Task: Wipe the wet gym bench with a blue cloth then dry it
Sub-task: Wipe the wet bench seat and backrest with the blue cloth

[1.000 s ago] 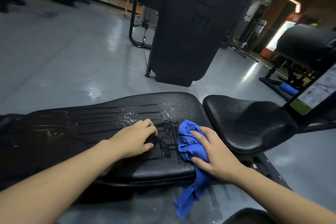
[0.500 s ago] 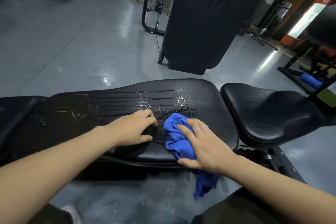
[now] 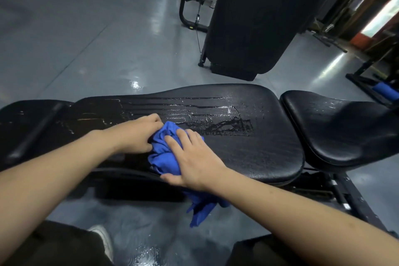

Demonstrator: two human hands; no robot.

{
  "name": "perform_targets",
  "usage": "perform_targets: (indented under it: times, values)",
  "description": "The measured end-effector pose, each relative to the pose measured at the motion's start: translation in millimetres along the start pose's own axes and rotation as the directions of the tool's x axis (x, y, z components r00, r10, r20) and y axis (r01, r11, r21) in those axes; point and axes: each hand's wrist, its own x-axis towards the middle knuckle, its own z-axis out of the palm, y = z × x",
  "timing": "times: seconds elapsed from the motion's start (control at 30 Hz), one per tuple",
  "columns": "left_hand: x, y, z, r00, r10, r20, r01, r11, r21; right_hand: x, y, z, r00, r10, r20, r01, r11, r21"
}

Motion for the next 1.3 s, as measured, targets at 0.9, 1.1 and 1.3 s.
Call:
perform_targets:
  times: [0.9, 1.1, 1.3]
  values:
    - [11, 24, 8, 0.995, 0.096, -0.027, -0.095, 0.995, 0.025, -117, 155, -41, 0.972, 0.234, 0.001, -0.234, 0.972, -0.011]
    - [11, 23, 9, 0.996, 0.092, -0.019, -0.092, 0.995, 0.025, -54, 144, -28, 0.987, 0.158, 0.012, -0.158, 0.987, 0.021]
    - [13, 18, 12, 0.996, 0.087, -0.031, -0.087, 0.996, 0.0, 11, 187, -17, 0.987, 0.161, 0.015, -0.161, 0.985, 0.06]
